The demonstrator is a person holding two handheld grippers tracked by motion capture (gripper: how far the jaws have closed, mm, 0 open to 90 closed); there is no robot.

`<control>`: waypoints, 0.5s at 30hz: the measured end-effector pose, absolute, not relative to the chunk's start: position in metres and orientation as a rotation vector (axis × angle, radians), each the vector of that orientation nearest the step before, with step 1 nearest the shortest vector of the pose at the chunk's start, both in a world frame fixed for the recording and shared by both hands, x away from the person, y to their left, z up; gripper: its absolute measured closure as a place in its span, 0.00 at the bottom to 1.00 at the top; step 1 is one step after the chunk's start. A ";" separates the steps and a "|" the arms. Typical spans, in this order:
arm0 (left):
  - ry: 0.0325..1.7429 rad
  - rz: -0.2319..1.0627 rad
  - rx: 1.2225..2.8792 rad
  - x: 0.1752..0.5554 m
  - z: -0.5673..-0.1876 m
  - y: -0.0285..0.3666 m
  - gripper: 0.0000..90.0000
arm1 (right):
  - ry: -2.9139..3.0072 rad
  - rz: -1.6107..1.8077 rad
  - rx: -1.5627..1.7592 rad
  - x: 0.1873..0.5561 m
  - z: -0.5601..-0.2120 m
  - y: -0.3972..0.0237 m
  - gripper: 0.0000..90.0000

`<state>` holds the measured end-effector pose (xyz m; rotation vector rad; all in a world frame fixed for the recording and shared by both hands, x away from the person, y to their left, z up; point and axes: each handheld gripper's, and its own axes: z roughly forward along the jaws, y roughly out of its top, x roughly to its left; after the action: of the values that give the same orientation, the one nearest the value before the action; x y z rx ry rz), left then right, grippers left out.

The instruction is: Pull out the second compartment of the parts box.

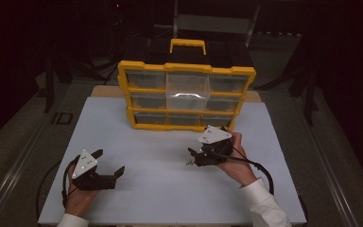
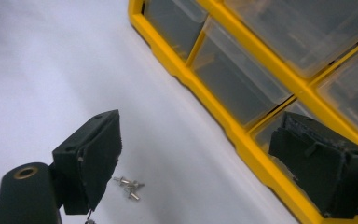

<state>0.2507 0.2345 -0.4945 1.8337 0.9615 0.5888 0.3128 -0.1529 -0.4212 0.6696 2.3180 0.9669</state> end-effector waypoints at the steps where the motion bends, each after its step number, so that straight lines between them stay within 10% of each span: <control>1: 0.961 0.589 1.834 0.251 -0.494 0.235 0.00 | 2.330 0.972 0.675 0.314 -0.422 -0.153 0.16; 15: 0.963 0.586 1.834 0.251 -0.495 0.235 0.00 | 2.420 0.959 0.723 0.320 -0.429 -0.152 0.16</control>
<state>0.2506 0.2348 -0.4948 1.8336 0.9634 0.5859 0.3198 -0.1520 -0.4291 0.7230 2.4202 0.9591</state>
